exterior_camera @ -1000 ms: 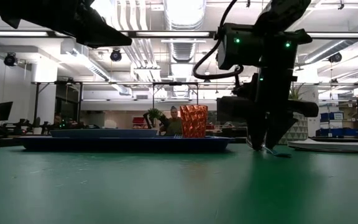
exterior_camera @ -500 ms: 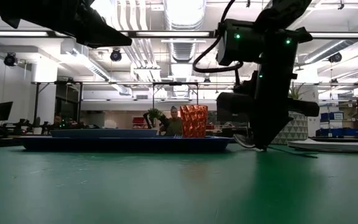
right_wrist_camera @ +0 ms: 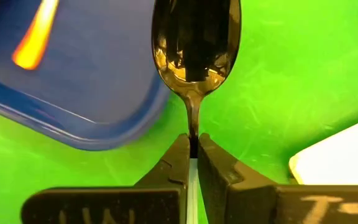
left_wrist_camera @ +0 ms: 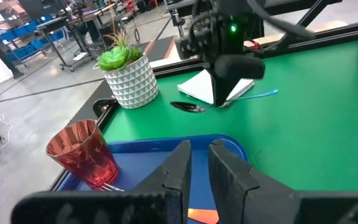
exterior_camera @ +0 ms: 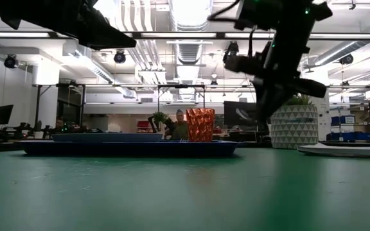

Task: Pick and place plate/cup/fork/spoon on tray
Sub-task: Put the blue spoon on the blue tray to the right of the orange fork, then adjust the orange fork on the blue tray

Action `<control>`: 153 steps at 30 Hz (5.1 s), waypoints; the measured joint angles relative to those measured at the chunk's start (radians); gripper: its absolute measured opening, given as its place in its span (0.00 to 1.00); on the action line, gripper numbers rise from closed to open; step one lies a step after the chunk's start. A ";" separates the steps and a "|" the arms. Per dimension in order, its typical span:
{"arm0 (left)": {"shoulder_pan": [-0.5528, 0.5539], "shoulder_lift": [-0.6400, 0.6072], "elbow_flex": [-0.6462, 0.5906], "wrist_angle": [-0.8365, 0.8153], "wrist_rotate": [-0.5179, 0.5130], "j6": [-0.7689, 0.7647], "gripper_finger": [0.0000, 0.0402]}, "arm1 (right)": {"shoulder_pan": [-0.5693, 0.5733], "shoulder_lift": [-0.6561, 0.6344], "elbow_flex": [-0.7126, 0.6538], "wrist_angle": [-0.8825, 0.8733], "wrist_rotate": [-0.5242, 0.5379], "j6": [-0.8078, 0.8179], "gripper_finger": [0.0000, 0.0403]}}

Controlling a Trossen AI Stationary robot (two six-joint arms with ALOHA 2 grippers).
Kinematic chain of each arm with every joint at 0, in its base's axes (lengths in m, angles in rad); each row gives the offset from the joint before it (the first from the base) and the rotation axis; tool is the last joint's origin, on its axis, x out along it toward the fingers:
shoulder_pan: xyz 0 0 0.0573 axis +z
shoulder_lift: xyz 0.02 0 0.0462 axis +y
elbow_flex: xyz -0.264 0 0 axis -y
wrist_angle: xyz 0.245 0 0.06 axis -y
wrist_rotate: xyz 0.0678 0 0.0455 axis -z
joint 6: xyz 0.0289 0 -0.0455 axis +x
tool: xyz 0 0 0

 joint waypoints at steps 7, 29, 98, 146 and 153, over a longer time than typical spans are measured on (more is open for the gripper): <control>0.000 0.000 0.000 0.000 0.000 0.000 0.09 | -0.029 -0.030 0.005 0.151 0.016 0.012 0.02; 0.000 0.000 0.000 -0.008 -0.002 0.000 0.09 | -0.191 0.378 0.387 0.240 -0.032 -0.196 0.02; 0.000 -0.039 0.005 -0.006 -0.005 0.018 0.09 | -0.263 0.406 0.375 0.386 -0.114 -0.979 0.02; -0.211 0.047 -0.091 0.537 0.005 -0.467 0.09 | -0.104 0.550 0.439 0.408 -0.117 -1.324 0.02; -0.211 0.044 -0.090 0.546 0.015 -0.462 0.09 | -0.106 0.547 0.439 0.403 -0.115 -1.352 0.02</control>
